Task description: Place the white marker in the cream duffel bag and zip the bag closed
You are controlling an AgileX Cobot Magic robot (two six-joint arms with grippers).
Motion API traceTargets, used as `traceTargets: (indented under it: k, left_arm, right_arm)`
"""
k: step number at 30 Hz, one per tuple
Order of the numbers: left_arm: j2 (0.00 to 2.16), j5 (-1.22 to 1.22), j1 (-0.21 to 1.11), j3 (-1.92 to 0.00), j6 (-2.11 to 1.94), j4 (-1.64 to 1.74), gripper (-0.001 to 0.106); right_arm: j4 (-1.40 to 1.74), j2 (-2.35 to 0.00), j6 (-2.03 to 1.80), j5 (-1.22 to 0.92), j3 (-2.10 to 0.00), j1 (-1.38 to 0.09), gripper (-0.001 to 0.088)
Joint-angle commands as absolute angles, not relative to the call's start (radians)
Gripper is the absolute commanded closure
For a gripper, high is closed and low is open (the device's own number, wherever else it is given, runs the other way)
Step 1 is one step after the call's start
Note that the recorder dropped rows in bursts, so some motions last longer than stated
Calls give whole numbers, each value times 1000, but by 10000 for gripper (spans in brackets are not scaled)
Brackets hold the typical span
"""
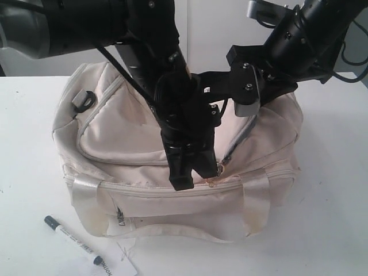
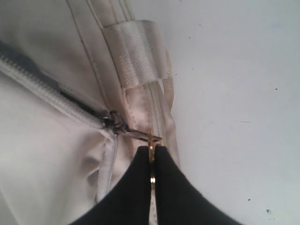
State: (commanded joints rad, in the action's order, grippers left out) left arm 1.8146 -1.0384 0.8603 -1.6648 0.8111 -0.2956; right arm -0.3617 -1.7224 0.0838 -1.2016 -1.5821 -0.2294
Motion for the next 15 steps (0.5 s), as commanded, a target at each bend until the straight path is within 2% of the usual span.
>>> traceTargets:
  k: [15]
  left_arm:
    - [1815,-941,860,-1665,804,-218,1053]
  right_arm:
    - [-362,-1722,93,-1194,-1582,-229,868]
